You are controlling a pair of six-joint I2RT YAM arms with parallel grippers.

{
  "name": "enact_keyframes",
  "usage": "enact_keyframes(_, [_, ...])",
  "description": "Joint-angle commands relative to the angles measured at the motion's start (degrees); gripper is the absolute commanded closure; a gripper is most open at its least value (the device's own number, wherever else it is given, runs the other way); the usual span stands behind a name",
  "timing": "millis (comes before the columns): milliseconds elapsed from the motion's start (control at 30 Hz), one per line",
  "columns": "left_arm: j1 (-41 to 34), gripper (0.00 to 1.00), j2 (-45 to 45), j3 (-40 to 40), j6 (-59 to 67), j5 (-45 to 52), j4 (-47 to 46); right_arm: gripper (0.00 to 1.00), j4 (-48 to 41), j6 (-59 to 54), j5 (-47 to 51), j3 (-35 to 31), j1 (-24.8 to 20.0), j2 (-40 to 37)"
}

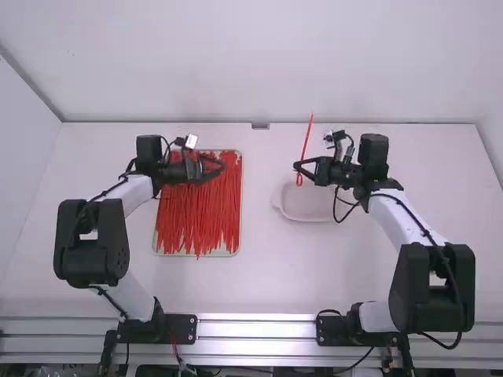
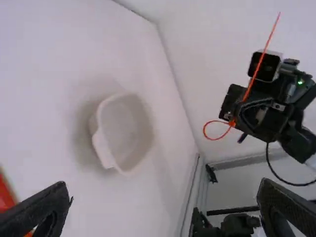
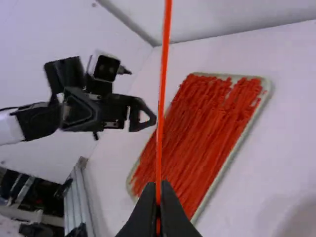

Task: Fasten the cable tie

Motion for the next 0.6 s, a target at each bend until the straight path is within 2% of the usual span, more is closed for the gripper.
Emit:
enact_keyframes(0, [0.2,0.01,-0.3,1.1,6.6,-5.0,-2.8,1.00,-1.4,-3.3,6.9,1.3,0.0,-0.9])
enact_keyframes(133, [0.2,0.01,-0.3,1.3,11.9,-10.6,-10.9,1.00,-5.2,-5.1,11.5,1.3,0.4,-0.9])
enact_keyframes(367, [-0.2,0.01,-0.5,1.3,17.1,-15.2,-18.1,1.00,-10.5,-6.2,23.3,1.3,2.4,-0.9])
enact_keyframes(567, [-0.3,0.01,-1.6,1.3,21.4,-15.5,-23.5,1.00,-14.1,-7.6,29.5,1.3,4.9,-0.9])
